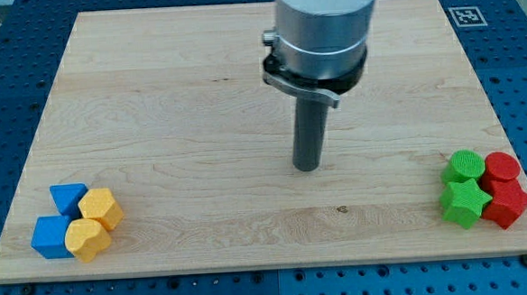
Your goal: Move your arm towards the bottom left
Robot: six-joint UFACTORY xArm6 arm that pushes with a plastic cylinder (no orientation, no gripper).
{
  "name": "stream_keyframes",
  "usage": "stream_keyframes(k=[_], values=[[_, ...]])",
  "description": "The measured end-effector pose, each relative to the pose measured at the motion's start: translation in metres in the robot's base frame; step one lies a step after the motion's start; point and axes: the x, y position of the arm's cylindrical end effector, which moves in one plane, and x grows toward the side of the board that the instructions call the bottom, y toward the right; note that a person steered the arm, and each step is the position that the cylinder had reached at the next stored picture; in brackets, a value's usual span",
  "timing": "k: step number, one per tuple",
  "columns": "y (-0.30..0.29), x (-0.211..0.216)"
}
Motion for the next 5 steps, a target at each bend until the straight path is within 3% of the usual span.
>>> stream_keyframes(k=[2, 3, 5], values=[[-0.039, -0.002], [-0.076, -0.042], [-0.154, -0.061]])
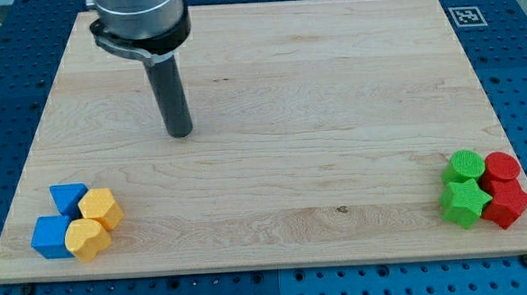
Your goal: Move your arm towards the bottom left
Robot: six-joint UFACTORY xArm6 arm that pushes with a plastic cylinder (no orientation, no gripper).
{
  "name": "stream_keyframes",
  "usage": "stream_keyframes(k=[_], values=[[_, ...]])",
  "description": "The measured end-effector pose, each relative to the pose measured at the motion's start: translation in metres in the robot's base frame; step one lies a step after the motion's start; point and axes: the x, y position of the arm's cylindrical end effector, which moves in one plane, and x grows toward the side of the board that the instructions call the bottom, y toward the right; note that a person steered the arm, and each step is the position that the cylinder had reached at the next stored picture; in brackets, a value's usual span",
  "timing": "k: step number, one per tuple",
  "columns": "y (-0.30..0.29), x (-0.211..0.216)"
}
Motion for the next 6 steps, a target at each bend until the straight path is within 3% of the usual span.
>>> stream_keyframes(k=[6], values=[[-0.013, 0.000]])
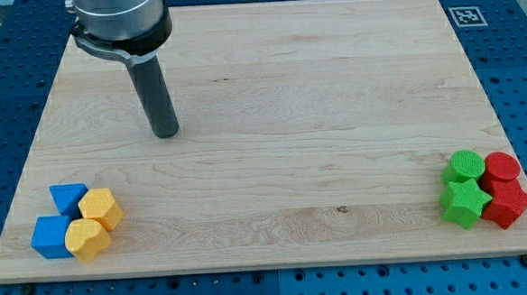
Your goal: Move your arm towards the bottom left
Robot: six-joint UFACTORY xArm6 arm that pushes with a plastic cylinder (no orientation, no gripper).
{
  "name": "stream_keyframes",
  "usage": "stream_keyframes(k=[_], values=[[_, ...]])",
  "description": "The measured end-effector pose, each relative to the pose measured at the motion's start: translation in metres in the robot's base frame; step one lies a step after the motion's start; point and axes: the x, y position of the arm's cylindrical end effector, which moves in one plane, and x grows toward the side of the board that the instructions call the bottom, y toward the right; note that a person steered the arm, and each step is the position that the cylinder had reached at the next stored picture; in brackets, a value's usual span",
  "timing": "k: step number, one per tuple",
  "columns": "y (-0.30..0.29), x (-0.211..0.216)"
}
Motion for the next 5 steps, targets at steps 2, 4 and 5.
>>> stream_keyframes(k=[2, 4, 5], values=[[-0.055, 0.000], [-0.137, 0.015], [-0.174, 0.038]])
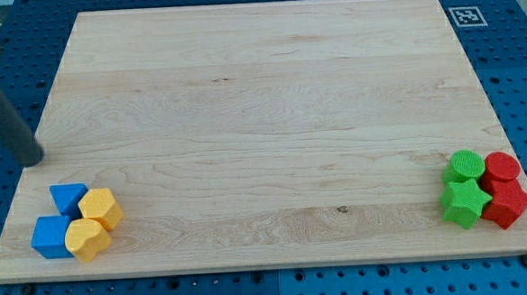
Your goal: Move your arm towards the bottom left
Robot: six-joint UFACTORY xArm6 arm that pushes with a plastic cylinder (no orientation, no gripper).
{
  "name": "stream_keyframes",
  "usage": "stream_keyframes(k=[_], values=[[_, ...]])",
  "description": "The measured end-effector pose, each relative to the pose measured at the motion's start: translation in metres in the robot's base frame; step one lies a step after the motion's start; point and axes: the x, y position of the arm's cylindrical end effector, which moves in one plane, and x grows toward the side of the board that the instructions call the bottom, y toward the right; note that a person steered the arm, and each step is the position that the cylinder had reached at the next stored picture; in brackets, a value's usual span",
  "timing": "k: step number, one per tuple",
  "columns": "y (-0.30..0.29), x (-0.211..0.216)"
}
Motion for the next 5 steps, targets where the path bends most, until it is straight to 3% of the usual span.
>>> stream_keyframes(k=[1, 3, 5], values=[[-0.001, 0.011], [0.007, 0.095], [0.011, 0.122]])
